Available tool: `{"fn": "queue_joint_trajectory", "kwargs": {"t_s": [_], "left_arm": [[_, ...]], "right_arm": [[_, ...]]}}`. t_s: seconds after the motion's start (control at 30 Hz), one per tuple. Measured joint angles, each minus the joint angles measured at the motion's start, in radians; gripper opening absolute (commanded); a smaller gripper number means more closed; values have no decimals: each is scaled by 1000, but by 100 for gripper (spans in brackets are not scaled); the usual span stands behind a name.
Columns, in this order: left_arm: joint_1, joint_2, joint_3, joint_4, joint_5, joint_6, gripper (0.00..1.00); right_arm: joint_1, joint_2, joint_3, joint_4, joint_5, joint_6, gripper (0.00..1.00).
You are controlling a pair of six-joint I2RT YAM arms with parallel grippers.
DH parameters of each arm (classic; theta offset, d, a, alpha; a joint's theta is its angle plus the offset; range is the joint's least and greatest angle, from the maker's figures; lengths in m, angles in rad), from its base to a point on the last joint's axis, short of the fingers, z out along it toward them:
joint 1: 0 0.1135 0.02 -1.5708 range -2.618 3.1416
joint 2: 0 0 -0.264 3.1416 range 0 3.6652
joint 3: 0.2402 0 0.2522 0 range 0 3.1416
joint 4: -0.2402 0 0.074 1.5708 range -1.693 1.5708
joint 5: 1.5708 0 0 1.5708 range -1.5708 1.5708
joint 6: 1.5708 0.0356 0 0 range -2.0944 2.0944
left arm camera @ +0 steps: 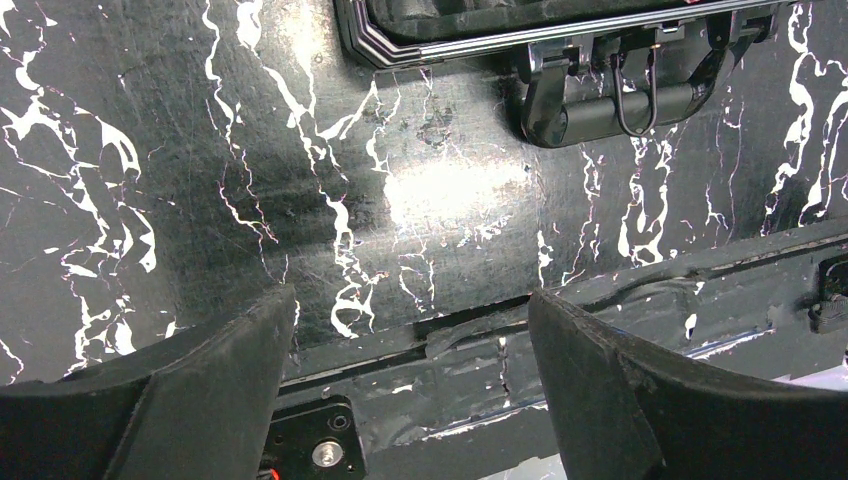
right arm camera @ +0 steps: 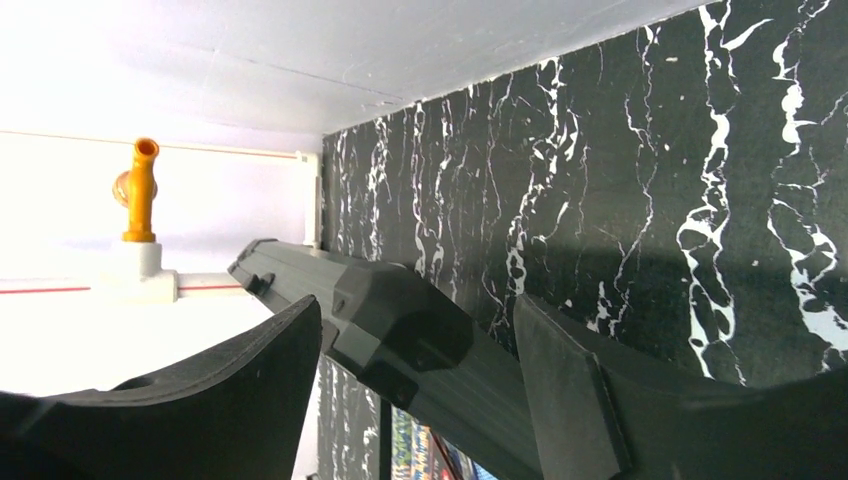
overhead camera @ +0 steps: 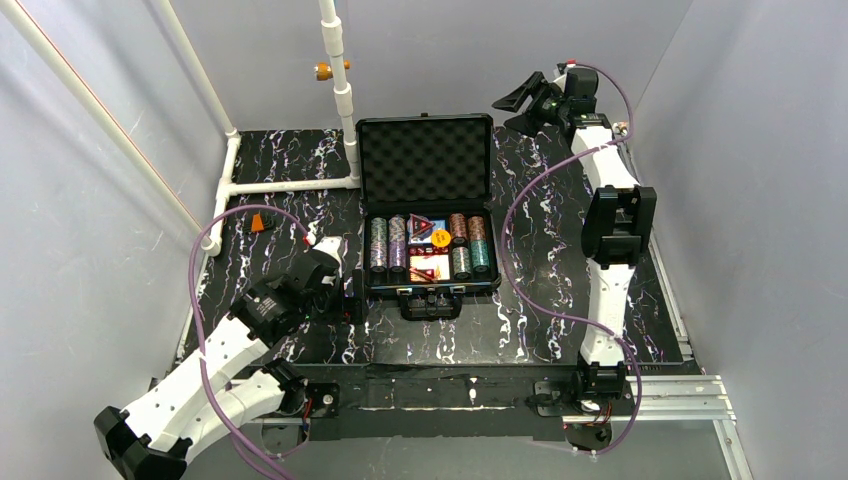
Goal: Pack up texas hold em set
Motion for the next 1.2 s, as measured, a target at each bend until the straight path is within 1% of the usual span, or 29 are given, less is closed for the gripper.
{"fn": "queue_joint_trajectory", "kwargs": {"t_s": [0.2, 0.43, 0.6, 0.87, 1.2], "left_arm": [[0, -2, 0, 0, 0, 0, 84], [0, -2, 0, 0, 0, 0, 84], [0, -9, 0, 0, -1, 0, 84], [0, -12, -2, 2, -1, 1, 84], [0, -21, -15, 10, -1, 4, 84]], "right_arm": [[5, 29, 2, 85, 22, 88, 72], [5, 189, 88, 124, -4, 150, 68], [5, 259, 91, 125, -85, 172, 68], [13, 271, 91, 201, -264, 185, 68], [15, 267, 76, 250, -352, 184, 68]]}}
